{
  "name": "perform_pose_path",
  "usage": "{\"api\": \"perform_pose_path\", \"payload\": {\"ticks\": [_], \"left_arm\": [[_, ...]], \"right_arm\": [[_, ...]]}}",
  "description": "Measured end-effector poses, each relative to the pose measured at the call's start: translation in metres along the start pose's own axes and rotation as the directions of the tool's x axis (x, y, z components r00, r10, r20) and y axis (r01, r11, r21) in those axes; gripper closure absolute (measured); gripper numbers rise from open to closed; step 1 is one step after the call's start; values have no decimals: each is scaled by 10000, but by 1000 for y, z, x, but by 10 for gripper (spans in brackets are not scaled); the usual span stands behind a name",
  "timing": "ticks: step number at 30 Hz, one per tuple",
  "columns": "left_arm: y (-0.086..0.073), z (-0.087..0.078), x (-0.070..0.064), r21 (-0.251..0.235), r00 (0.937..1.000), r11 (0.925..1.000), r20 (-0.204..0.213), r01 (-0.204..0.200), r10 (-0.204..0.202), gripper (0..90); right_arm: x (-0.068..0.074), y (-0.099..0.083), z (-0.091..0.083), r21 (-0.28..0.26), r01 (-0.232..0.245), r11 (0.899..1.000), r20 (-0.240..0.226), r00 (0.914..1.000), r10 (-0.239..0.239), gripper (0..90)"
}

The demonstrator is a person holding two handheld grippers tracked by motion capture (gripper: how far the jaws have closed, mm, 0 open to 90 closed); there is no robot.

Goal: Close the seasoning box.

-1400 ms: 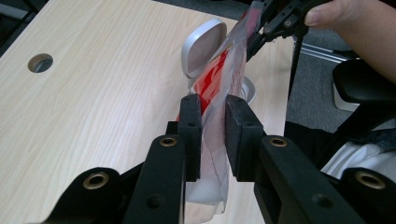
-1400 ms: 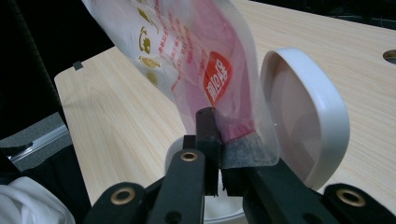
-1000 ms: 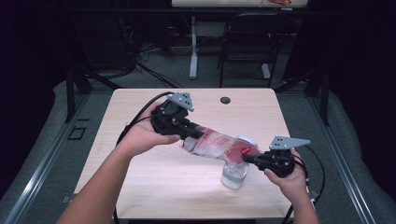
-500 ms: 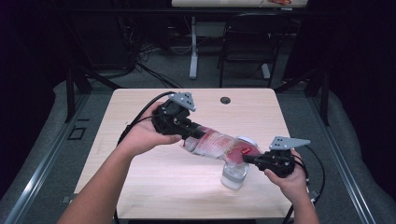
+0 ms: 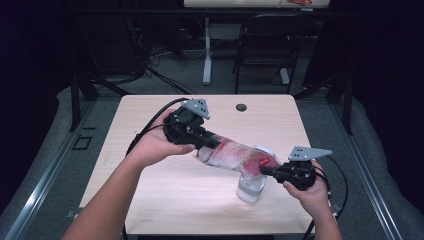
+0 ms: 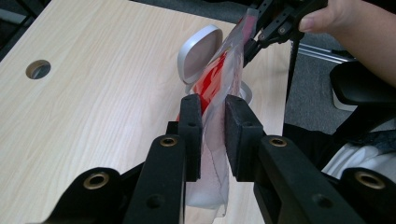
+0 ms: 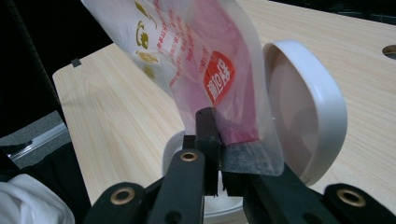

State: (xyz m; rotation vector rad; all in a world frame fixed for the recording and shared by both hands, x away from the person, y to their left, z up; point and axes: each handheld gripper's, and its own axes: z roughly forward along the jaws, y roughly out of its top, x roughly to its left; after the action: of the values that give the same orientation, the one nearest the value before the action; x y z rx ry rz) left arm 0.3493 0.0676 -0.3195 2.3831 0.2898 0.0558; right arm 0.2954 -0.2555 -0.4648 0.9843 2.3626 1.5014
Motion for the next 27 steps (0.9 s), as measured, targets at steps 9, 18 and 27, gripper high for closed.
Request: {"api": "perform_pose_path", "payload": {"ticks": [9,18,27], "left_arm": [[1,0,0,-26,10000,10000,12,20,-20,781],[1,0,0,-34,10000,10000,39,40,-40,782],[3,1,-2,-51,10000,10000,62,-32,32,783]], "right_arm": [[0,0,0,59,36,10000,5,10000,-36,880],[0,0,0,40,10,10000,1,10000,-10,879],[0,-1,-1,90,-28,10000,14,10000,28,880]]}}
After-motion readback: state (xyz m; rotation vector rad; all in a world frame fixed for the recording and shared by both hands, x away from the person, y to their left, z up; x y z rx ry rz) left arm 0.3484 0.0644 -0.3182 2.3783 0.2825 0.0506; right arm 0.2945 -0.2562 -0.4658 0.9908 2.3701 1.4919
